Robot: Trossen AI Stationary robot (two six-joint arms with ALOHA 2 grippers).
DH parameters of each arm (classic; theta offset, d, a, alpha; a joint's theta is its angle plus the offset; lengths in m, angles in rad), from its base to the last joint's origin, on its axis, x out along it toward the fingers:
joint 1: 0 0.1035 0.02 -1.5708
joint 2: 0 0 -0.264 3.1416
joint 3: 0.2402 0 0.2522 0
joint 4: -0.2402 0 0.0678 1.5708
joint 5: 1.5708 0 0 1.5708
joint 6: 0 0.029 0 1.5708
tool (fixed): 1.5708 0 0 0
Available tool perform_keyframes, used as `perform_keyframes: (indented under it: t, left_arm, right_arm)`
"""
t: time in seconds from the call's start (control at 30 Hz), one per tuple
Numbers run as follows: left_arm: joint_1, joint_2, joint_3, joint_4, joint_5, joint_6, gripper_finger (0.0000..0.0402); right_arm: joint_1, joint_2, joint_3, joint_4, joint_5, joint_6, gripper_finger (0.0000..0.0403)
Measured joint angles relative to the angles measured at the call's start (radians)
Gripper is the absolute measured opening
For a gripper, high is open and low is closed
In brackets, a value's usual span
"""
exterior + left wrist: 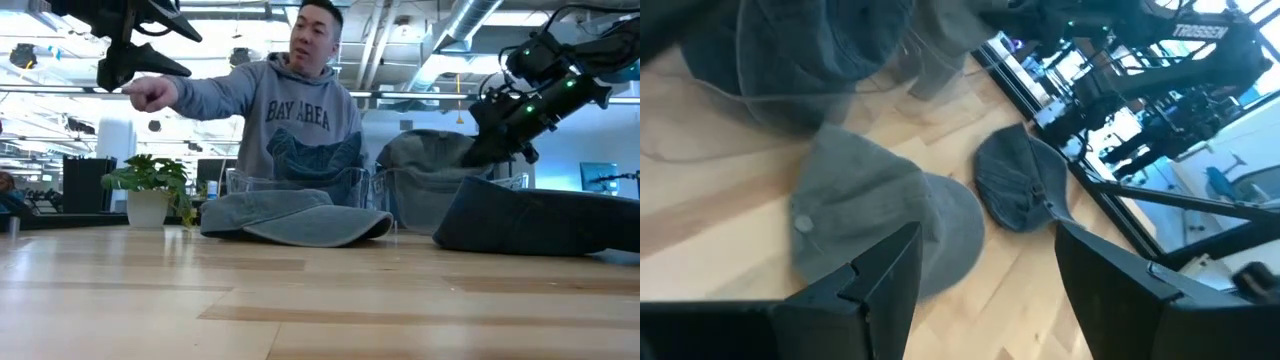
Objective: Pick & Place hat
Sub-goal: Put the bottom gray cap into the right transparent bin, then put the blue cap into the left transparent bin
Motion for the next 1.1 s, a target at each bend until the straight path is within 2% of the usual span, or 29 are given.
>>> perform_keyframes:
  t: [0.27,0.37,0.5,0.63,0.73,0.87,1.1]
  left_arm:
    - [0.0,0.0,0.0,0.0,-0.101,0.052,0.0226]
    - [0.0,0.0,0.0,0.0,-0.133,0.085,0.0226]
    - [0.0,0.0,0.0,0.0,-0.137,0.11,0.0226]
    - [0.0,0.0,0.0,-0.001,-0.132,0.146,0.0226]
    - [0.0,0.0,0.0,-0.001,-0.112,0.186,0.0226]
    - [0.0,0.0,0.0,-0.001,-0.087,0.241,0.0226]
    - [0.0,0.0,0.0,-0.001,-0.055,0.295,0.0226]
  right_arm:
    - [0.019,-0.108,0.08,-0.006,-0.001,0.075,0.0218]
    - [0.049,-0.154,0.121,-0.007,-0.002,0.078,0.0255]
    - [0.117,-0.198,0.178,-0.018,-0.002,0.125,0.0274]
    - [0.231,-0.214,0.26,-0.139,0.024,0.129,0.0275]
    - [0.357,-0.198,0.342,-0.303,0.134,0.147,0.0276]
    - [0.573,-0.13,0.45,-0.517,0.331,0.227,0.0276]
    - [0.938,0.129,0.615,-0.722,0.57,0.425,0.0276]
